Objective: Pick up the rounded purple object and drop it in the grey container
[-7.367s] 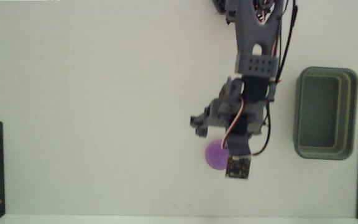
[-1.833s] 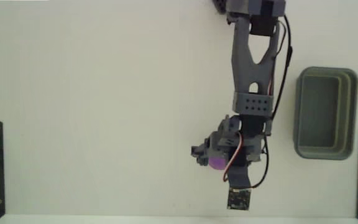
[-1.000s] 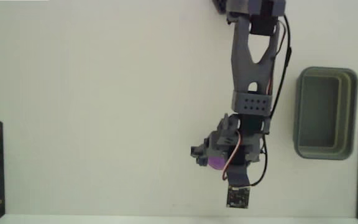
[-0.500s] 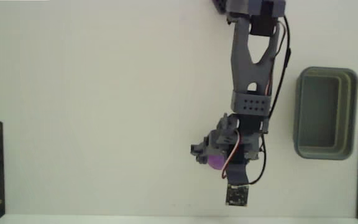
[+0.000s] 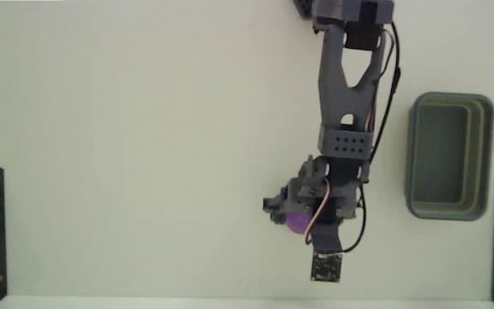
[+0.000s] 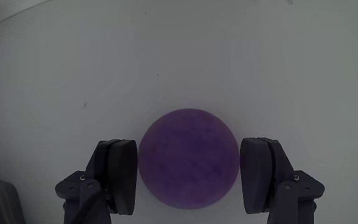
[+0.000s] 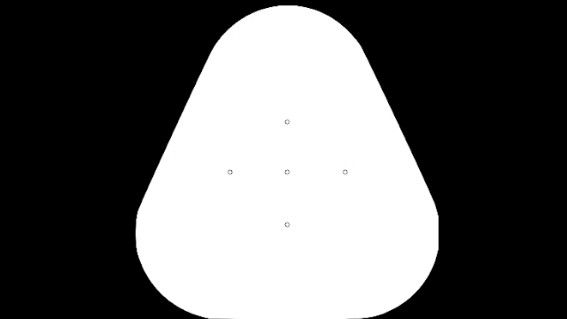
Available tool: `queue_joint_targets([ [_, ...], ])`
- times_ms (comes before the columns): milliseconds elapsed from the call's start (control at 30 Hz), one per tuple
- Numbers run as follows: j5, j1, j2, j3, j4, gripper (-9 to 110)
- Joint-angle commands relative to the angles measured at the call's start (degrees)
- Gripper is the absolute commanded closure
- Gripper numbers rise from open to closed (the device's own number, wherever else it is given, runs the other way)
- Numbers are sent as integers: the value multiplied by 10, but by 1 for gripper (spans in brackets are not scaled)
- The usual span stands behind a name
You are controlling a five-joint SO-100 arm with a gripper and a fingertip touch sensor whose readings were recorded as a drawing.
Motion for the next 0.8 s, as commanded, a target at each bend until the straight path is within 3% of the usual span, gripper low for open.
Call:
queue_joint_targets([
  [0, 3, 5, 16, 6, -11, -9],
  [767, 3, 5, 11, 35, -46, -9],
])
